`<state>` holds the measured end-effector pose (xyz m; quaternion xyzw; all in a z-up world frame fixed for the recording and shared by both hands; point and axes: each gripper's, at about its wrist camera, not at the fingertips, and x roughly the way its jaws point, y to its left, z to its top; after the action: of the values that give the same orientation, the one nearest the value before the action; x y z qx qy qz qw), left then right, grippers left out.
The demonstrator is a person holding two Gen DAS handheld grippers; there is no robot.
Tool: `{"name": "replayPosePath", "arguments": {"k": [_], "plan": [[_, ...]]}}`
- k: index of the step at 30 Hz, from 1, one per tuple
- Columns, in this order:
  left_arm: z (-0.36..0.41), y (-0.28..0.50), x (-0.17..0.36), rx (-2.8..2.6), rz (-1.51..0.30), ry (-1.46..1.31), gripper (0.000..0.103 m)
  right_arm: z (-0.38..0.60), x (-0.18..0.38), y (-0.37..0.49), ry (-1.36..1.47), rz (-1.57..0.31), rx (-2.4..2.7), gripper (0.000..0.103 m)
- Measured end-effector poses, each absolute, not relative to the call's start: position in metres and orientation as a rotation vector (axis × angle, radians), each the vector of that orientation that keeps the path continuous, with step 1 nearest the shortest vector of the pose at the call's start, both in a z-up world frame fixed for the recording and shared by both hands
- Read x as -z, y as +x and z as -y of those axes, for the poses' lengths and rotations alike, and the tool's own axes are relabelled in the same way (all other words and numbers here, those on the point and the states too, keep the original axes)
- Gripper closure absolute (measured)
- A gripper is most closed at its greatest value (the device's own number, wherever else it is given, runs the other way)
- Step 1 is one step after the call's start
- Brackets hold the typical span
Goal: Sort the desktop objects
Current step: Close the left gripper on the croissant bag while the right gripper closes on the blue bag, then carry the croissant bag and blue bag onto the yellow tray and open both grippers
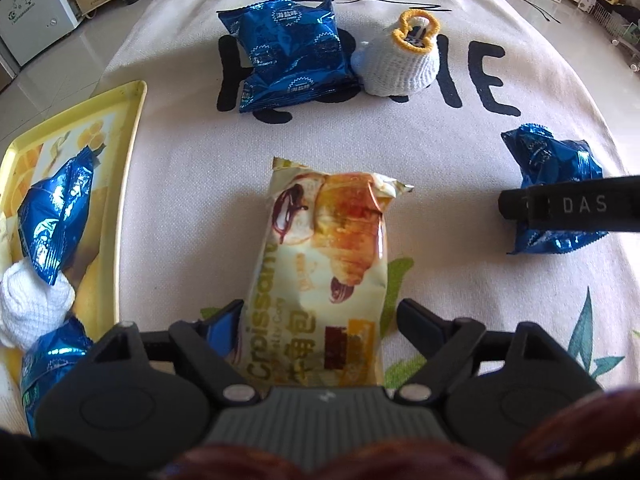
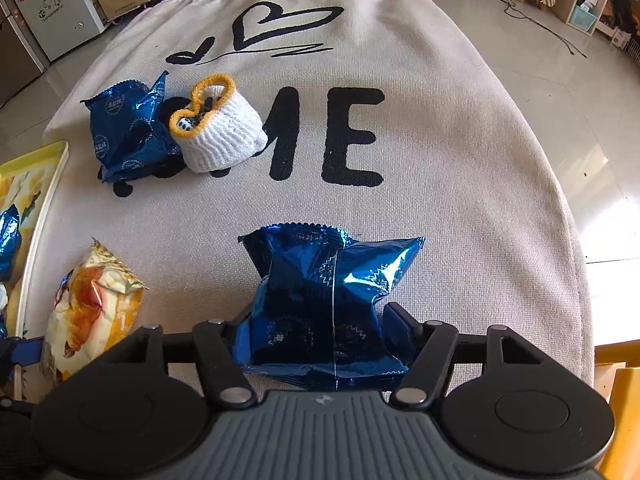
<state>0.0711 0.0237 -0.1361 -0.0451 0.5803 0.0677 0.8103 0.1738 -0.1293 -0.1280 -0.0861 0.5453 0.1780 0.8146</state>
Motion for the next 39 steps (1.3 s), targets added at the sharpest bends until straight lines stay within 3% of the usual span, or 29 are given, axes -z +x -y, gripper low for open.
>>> {"name": "replayPosePath", "arguments": {"k": [2, 7, 22, 39], "plan": [[-0.022, 0.069, 0.13, -0.136, -1.223, -0.093, 0.038, 0.131, 0.127, 0.173, -0.173, -1.157, -0.386, 0.038], [-0.03, 0.075, 0.126, -0.122, -1.218, -0.142, 0.044, 0.134, 0.118, 0.172, -0.122, -1.149, -0.405, 0.038], [-0.067, 0.081, 0.099, -0.213, -1.127, -0.277, 0.044, 0.124, 0.1, 0.17, -0.008, -1.136, -0.503, 0.038], [-0.169, 0.073, 0.061, -0.42, -1.006, -0.47, 0.044, 0.054, 0.079, 0.151, 0.018, -1.089, -0.677, 0.038]]}}
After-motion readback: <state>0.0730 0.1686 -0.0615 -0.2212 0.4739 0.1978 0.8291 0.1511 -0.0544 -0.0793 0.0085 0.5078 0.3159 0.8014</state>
